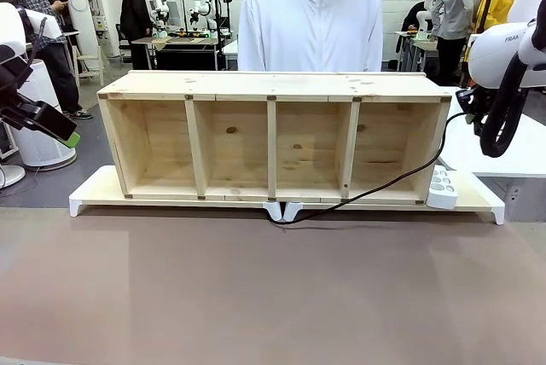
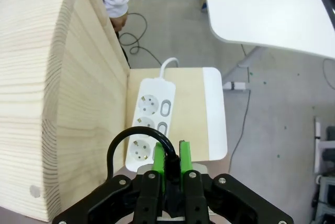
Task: Perform cable management.
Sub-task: Pull the grasped Power Cable to the location of the Power Strip, then release the Power Cable when the human grasps it.
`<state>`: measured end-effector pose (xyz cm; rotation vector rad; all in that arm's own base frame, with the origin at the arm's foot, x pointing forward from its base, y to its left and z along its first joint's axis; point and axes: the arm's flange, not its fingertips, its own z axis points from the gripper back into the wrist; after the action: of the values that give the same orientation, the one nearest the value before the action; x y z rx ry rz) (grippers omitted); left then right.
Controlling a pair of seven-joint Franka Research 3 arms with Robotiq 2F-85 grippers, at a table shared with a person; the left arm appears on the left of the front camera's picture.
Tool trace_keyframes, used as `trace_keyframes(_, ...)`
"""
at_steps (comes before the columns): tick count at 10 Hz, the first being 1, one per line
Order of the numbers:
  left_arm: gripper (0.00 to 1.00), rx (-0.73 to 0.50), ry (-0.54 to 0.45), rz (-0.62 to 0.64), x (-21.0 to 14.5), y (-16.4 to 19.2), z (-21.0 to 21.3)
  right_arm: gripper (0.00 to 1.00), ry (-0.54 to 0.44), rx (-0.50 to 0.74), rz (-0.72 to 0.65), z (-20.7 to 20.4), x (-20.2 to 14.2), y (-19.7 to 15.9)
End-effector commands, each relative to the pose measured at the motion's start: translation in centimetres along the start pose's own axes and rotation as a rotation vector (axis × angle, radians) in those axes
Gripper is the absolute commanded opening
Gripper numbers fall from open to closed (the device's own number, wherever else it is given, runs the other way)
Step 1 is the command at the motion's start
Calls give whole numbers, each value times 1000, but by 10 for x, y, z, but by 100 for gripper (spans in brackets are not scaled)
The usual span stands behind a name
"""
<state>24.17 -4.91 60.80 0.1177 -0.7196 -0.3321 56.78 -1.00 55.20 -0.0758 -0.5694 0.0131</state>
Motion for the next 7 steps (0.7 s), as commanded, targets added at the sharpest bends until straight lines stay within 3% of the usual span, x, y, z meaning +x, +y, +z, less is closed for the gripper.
trace_keyframes(1,100,9,-6,0,2,0,-1,14,-45,35,0,-2,8,-4)
trace_keyframes(2,100,9,-6,0,2,0,-1,14,0,0,0,0,0,0)
trace_keyframes(7,100,9,-6,0,2,0,-1,14,0,0,0,0,0,0)
